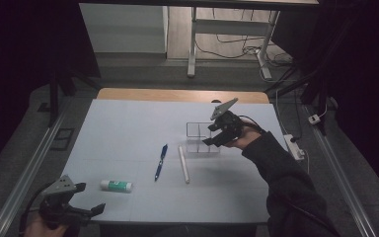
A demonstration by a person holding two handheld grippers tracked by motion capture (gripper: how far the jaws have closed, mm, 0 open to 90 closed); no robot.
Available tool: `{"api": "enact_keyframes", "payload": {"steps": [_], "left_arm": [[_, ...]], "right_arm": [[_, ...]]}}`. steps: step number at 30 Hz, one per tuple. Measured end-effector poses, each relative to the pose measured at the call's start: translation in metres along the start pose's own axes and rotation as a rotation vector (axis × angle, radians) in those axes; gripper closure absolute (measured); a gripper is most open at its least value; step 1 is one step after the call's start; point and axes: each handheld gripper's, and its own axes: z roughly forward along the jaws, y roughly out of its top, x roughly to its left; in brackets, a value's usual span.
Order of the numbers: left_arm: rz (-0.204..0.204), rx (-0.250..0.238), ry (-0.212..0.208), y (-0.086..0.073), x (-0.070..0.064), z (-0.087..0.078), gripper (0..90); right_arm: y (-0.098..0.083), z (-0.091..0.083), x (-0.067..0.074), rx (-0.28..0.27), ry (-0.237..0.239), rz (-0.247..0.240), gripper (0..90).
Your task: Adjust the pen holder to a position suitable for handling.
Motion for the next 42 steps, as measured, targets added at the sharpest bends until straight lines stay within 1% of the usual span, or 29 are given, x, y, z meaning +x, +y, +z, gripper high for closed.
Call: {"api": "enact_keyframes", "payload": {"steps": [1, 2, 3, 5, 6, 8, 9, 10, 11, 12, 13, 15, 17, 19, 20, 21, 22, 23, 24, 25, 27, 30, 32, 35, 37, 41, 42], "left_arm": [[0.0, 0.0, 0.0, 0.0, 0.0, 0.0, 0.0], [-0.001, -0.004, 0.0, 0.0, 0.0, 0.0, 0.0], [-0.002, -0.008, -0.005, 0.0, 0.001, -0.001, 0.0], [-0.014, -0.011, -0.008, 0.0, 0.002, -0.001, 0.0], [-0.017, -0.013, -0.011, 0.0, 0.002, -0.001, 0.0], [-0.021, -0.013, -0.012, 0.0, 0.003, -0.001, 0.0], [-0.021, -0.014, -0.013, 0.0, 0.003, -0.001, 0.0], [-0.014, -0.011, -0.008, 0.0, 0.003, -0.001, 0.0], [-0.014, -0.011, -0.008, 0.0, 0.003, -0.001, 0.0], [-0.007, -0.006, 0.001, 0.0, 0.002, -0.001, 0.0], [-0.004, -0.003, 0.008, 0.0, 0.002, 0.0, 0.0], [-0.004, 0.0, 0.01, 0.0, 0.001, 0.0, 0.0], [-0.01, 0.003, 0.013, 0.0, 0.002, 0.0, 0.0], [-0.02, 0.005, 0.014, 0.001, 0.003, 0.001, 0.0], [-0.024, 0.007, 0.013, 0.001, 0.003, 0.001, 0.0], [-0.024, 0.009, 0.012, 0.001, 0.004, 0.001, 0.0], [-0.026, 0.011, 0.013, 0.001, 0.004, 0.001, 0.0], [-0.028, 0.013, 0.015, 0.001, 0.004, 0.001, 0.0], [-0.032, 0.015, 0.012, 0.001, 0.004, 0.001, 0.0], [-0.036, 0.016, 0.006, 0.001, 0.005, 0.002, 0.0], [-0.04, 0.016, -0.007, 0.001, 0.006, 0.002, 0.0], [-0.041, 0.016, -0.018, 0.001, 0.007, 0.002, 0.0], [-0.039, 0.016, -0.024, 0.001, 0.007, 0.002, 0.0], [-0.038, 0.018, -0.025, 0.001, 0.007, 0.002, 0.0], [-0.039, 0.018, -0.024, 0.001, 0.007, 0.002, 0.0], [-0.038, 0.023, -0.028, 0.002, 0.007, 0.002, 0.0], [-0.036, 0.024, -0.027, 0.002, 0.007, 0.003, 0.0]], "right_arm": [[0.0, 0.0, 0.0, 0.0, 0.0, 0.0, 36.1], [-0.003, -0.004, 0.004, -0.015, -0.012, 0.029, 32.5], [-0.005, -0.006, 0.006, -0.025, -0.021, 0.048, 31.2], [-0.01, -0.011, 0.009, -0.045, -0.024, 0.076, 27.8], [-0.012, -0.013, 0.012, -0.056, -0.035, 0.092, 25.9], [-0.016, -0.017, 0.015, -0.072, -0.042, 0.115, 23.8], [-0.018, -0.019, 0.017, -0.078, -0.055, 0.125, 22.2], [-0.02, -0.021, 0.019, -0.083, -0.078, 0.137, 21.5], [-0.02, -0.021, 0.019, -0.083, -0.078, 0.137, 21.5], [-0.024, -0.025, 0.022, -0.088, -0.094, 0.177, 19.9], [-0.027, -0.026, 0.024, -0.095, -0.098, 0.195, 18.4], [-0.031, -0.03, 0.028, -0.112, -0.1, 0.224, 15.6], [-0.036, -0.034, 0.033, -0.129, -0.112, 0.245, 11.4], [-0.041, -0.038, 0.038, -0.14, -0.111, 0.266, 9.5], [-0.041, -0.038, 0.038, -0.14, -0.111, 0.266, 9.5], [-0.046, -0.042, 0.044, -0.149, -0.119, 0.275, 7.8], [-0.048, -0.044, 0.048, -0.15, -0.126, 0.284, 6.5], [-0.051, -0.047, 0.05, -0.154, -0.135, 0.291, 4.2], [-0.051, -0.047, 0.05, -0.154, -0.135, 0.291, 4.2], [-0.057, -0.052, 0.058, -0.176, -0.145, 0.312, 2.6], [-0.06, -0.053, 0.06, -0.182, -0.149, 0.314, 1.8], [-0.067, -0.059, 0.072, -0.192, -0.172, 0.32, 0.0], [-0.073, -0.063, 0.081, -0.212, -0.196, 0.33, 0.0], [-0.083, -0.069, 0.092, -0.238, -0.228, 0.359, 0.0], [-0.09, -0.072, 0.097, -0.253, -0.24, 0.379, 0.0], [-0.104, -0.077, 0.107, -0.27, -0.272, 0.409, 0.0], [-0.109, -0.078, 0.111, -0.267, -0.286, 0.419, 0.0]]}}
